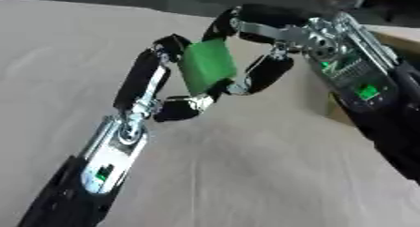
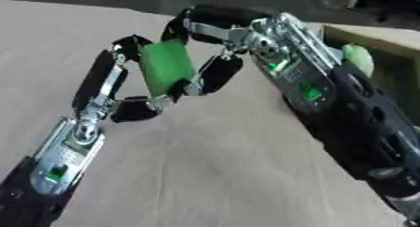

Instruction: Pick up the objects with one hand, pass them to the other hand, and then place them into the box on the other side of the table.

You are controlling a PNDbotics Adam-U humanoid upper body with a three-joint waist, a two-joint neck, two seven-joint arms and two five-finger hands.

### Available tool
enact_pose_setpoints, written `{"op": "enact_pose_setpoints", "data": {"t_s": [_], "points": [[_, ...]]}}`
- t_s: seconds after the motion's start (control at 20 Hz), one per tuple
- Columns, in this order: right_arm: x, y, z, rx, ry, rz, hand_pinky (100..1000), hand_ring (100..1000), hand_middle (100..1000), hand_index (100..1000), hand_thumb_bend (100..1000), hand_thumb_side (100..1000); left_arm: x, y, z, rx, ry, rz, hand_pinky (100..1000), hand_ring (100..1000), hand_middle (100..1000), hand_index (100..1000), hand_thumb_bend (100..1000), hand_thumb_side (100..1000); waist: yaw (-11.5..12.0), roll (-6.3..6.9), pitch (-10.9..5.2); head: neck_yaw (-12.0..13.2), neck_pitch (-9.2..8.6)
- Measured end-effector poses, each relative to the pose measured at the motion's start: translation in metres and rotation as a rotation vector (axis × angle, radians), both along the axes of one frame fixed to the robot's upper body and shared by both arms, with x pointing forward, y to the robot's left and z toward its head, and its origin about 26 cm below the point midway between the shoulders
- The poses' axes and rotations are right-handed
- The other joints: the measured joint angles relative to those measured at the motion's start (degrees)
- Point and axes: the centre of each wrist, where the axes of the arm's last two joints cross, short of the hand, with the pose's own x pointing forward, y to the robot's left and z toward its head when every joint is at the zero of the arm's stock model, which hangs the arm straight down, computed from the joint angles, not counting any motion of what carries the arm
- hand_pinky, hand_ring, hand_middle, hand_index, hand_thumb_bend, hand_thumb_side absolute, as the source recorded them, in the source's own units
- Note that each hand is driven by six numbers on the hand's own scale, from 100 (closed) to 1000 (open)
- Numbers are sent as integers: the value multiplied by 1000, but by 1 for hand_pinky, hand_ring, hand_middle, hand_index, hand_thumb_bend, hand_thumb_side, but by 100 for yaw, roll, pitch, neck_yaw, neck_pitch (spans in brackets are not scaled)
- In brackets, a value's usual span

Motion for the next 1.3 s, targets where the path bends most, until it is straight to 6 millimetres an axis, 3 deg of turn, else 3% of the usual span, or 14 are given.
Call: {"op": "enact_pose_setpoints", "data": {"t_s": [0.1, 0.5, 0.95, 1.3], "points": [[0, 0, 0, 5, -1, -2, 838, 767, 476, 598, 128, 139, 0, 0, 0, 14, 7, 1, 690, 712, 676, 840, 365, 100, -1, 1, 0, -5, 0], [-1, -1, 2, 15, -1, -1, 836, 764, 469, 588, 137, 129, 0, -1, -3, 52, 37, -5, 691, 711, 668, 830, 271, 100, -8, 29, -1, -29, 2], [-2, -5, 3, 33, 12, -6, 837, 765, 468, 590, 123, 107, 0, -1, -3, 61, 53, -5, 688, 705, 658, 821, 311, 100, -37, 35, -5, -37, 2], [-17, -39, 27, 173, -21, -68, 856, 783, 476, 608, 100, 100, 7, 26, -15, 84, 100, 91, 688, 702, 653, 818, 332, 100, -86, 90, -9, -115, 4]]}}
